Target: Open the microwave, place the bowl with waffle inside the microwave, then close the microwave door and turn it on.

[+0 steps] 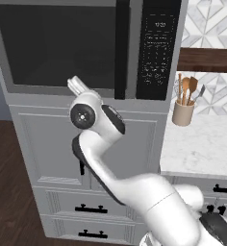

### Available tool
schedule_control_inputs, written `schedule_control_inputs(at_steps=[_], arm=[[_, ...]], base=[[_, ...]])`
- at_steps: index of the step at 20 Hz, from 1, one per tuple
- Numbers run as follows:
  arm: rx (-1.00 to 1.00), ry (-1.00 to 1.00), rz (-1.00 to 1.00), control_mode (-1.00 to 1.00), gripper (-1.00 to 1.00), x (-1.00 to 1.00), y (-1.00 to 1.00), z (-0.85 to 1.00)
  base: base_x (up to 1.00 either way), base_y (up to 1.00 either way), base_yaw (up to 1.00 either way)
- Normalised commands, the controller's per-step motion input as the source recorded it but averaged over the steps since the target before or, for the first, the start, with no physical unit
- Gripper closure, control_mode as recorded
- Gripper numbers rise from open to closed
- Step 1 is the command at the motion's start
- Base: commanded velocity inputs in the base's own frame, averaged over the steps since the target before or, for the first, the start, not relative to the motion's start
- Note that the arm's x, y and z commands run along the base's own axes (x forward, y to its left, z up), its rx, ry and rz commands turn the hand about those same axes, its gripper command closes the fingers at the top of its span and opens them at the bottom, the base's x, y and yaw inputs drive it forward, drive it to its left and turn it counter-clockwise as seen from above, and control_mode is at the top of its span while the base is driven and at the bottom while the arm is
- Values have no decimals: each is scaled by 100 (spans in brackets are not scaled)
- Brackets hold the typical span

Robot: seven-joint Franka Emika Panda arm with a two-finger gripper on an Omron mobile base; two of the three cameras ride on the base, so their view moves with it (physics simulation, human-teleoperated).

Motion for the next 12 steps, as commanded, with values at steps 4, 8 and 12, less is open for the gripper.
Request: schedule_control_inputs(at_steps=[4,8,12], arm=[[6,-11,0,-100,100,-100,-58,37],[10,-1,0,-100,100,-97,-74,54],[16,5,1,-100,100,-83,-67,64]], base=[[0,0,0],[0,0,0],[0,0,0]])
